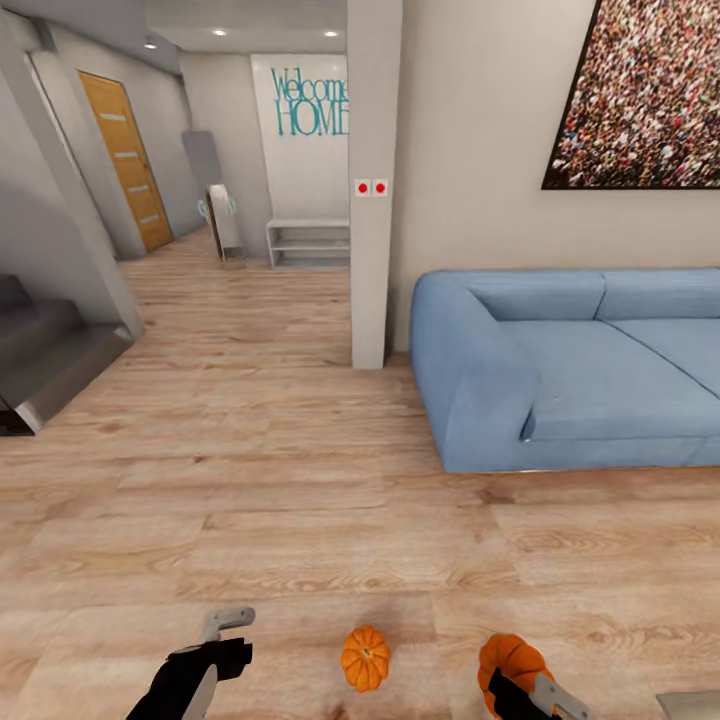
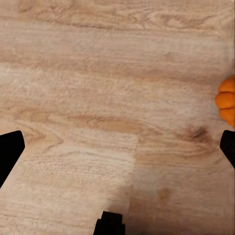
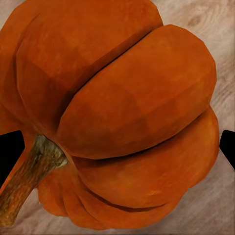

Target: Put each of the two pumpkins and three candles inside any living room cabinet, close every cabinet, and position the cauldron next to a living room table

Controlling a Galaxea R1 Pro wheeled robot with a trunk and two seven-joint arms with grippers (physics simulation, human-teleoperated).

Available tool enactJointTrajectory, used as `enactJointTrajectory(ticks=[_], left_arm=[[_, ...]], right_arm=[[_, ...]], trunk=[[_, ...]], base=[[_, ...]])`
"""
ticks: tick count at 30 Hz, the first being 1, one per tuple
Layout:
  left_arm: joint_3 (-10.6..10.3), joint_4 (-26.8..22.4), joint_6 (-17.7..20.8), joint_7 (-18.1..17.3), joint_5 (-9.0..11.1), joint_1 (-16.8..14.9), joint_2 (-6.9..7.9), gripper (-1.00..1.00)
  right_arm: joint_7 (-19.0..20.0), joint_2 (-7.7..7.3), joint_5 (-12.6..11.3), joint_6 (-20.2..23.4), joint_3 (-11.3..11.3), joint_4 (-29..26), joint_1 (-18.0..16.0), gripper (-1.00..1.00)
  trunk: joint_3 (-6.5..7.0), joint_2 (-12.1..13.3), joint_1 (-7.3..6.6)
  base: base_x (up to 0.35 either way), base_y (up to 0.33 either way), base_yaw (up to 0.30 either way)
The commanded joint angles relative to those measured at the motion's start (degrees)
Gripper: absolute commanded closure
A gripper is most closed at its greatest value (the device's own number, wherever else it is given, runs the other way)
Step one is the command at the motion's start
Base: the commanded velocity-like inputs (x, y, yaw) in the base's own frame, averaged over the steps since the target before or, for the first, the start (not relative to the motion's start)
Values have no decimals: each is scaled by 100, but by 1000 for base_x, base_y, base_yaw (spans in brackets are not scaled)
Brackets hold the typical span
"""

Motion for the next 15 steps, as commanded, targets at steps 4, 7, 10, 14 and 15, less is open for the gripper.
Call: enactJointTrajectory(ticks=[4, 7, 10, 14, 15], left_arm=[[0, 0, 2, 0, 0, 0, 0, -100], [0, 0, 0, 0, -1, 0, 0, -100], [0, 0, 1, 0, -1, 0, 0, -100], [0, 0, 2, 0, -4, 0, -5, -100], [0, 0, 2, 0, -5, 0, -7, -100]], right_arm=[[-1, 0, 17, 1, 0, -2, -1, 100], [-1, 0, 17, 1, 0, -2, -1, 100], [-1, 0, 17, 1, 0, -2, -1, 100], [-1, 0, 17, 1, 0, -2, -1, 100], [-1, 0, 17, 1, 0, -2, -1, 100]], trunk=[[0, 0, 0], [0, 0, 0], [0, 0, 0], [0, 0, 0], [0, 0, 0]], base=[[271, -231, 0], [268, -234, 0], [260, -240, 0], [152, -255, 0], [55, -267, 0]])
